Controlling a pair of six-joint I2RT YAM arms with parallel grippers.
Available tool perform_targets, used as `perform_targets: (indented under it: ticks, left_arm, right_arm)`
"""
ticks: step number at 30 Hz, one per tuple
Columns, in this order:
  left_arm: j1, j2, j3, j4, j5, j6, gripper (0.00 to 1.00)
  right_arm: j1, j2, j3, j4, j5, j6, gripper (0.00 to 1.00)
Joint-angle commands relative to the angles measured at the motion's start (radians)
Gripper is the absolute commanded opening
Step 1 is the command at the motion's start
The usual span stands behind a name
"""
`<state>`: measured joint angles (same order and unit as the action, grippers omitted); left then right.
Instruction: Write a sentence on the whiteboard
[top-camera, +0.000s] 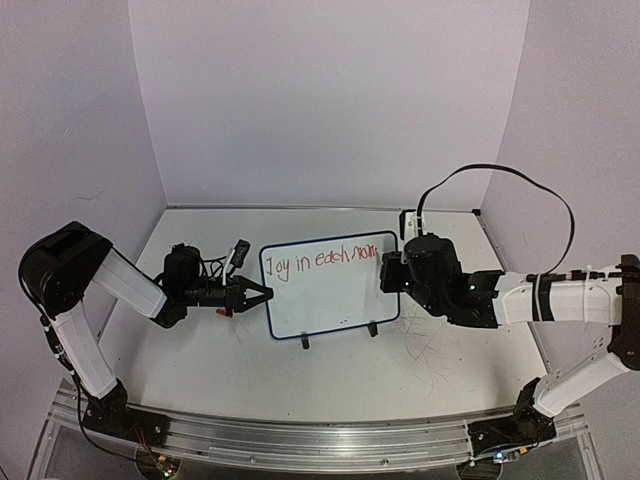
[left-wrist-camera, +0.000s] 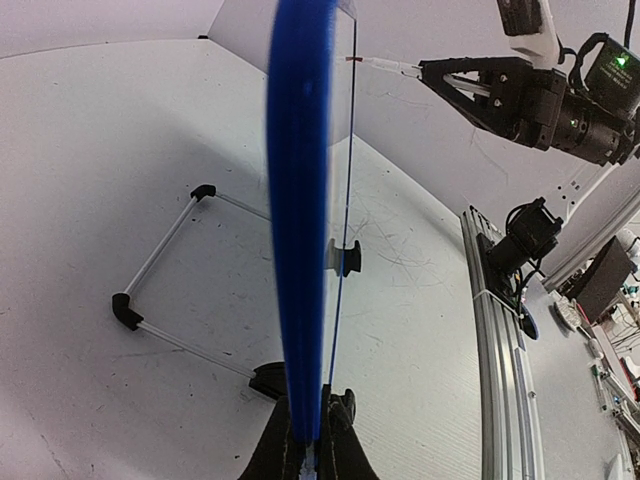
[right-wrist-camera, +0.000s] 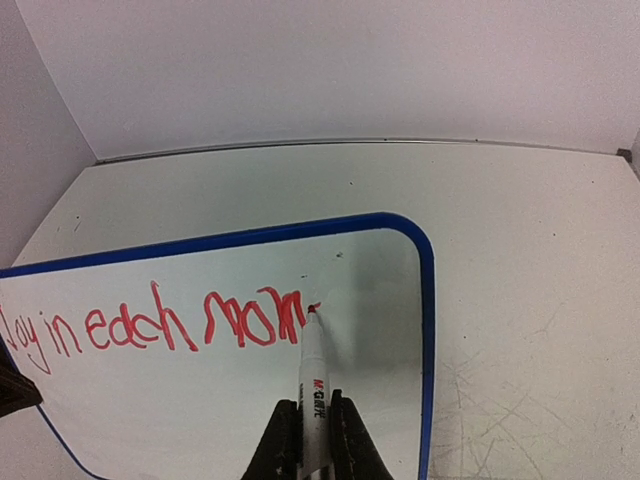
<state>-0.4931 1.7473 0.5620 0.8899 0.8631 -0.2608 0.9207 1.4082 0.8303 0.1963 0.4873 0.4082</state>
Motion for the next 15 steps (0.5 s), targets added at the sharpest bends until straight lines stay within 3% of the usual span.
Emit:
perform_targets:
  ticks: [1,15]
  left_arm:
    - [-0.004,-0.009,0.009,-0.069,-0.064,0.046,0.00]
    - [-0.004,-0.009,0.010,-0.073,-0.066,0.049,0.00]
  right_arm:
    - [-0.005,0.008,0.020,0.020,0.039,0.019,0.00]
    - [-0.007,0.004,0.022,0.020,0.076,0.024,0.00]
